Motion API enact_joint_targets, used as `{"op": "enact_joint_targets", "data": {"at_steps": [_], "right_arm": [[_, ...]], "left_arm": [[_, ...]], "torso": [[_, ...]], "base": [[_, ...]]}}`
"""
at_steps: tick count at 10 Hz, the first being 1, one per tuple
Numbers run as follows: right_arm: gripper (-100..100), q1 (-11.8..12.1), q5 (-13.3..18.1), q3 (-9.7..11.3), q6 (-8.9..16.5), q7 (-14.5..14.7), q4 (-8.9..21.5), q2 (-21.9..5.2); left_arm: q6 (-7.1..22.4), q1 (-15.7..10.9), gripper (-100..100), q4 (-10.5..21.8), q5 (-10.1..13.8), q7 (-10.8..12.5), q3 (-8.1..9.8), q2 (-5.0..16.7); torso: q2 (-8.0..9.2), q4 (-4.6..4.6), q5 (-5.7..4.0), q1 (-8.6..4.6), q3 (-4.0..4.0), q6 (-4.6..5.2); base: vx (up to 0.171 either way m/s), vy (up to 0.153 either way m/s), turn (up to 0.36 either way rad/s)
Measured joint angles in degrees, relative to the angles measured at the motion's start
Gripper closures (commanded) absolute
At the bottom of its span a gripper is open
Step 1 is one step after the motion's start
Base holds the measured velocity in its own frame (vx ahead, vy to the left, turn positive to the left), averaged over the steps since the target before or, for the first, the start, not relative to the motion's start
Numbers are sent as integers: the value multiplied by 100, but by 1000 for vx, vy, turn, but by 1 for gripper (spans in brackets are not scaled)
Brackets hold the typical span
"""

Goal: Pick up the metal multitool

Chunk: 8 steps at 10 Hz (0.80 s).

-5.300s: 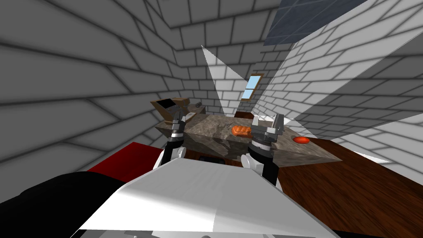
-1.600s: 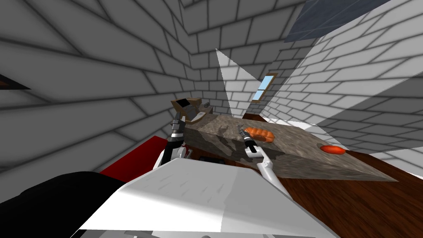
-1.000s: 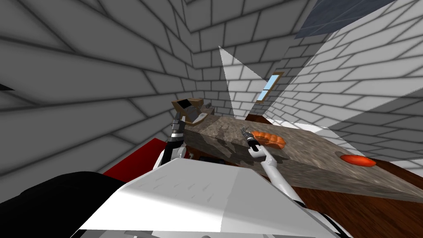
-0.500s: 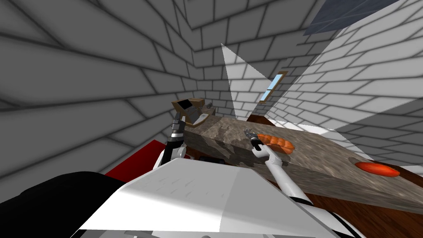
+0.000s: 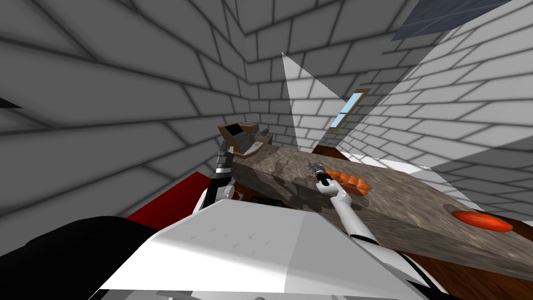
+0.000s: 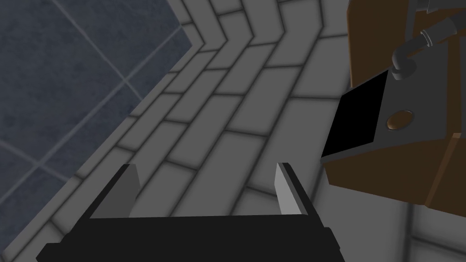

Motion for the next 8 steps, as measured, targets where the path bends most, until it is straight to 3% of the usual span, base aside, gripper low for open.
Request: {"op": "enact_joint_targets", "data": {"at_steps": [2, 4, 7, 8], "right_arm": [[-100, -111, -327, -298, -64, 340, 133, 39], [-100, -86, -684, -338, -18, 576, 76, 14], [-100, -93, -1203, -345, -26, 609, 89, 19], [-100, -104, -1215, -354, -27, 611, 110, 21]], "left_arm": [[0, 0, 0, 0, 0, 0, -1, -1], [0, 0, 0, 0, 0, 0, -1, -1], [0, 0, 0, 0, 0, 0, -1, -1], [0, 1, 0, -1, 0, 0, -1, -1]], "torso": [[-20, -4, 10, 38, -11, 3], [-21, -4, 11, 42, -12, 2], [-18, -4, 10, 37, -11, 2], [-34, -8, 10, 35, -20, 2]], "base": [[9, 13, 1], [3, 9, -2], [21, -4, 5], [-3, 9, -20]]}}
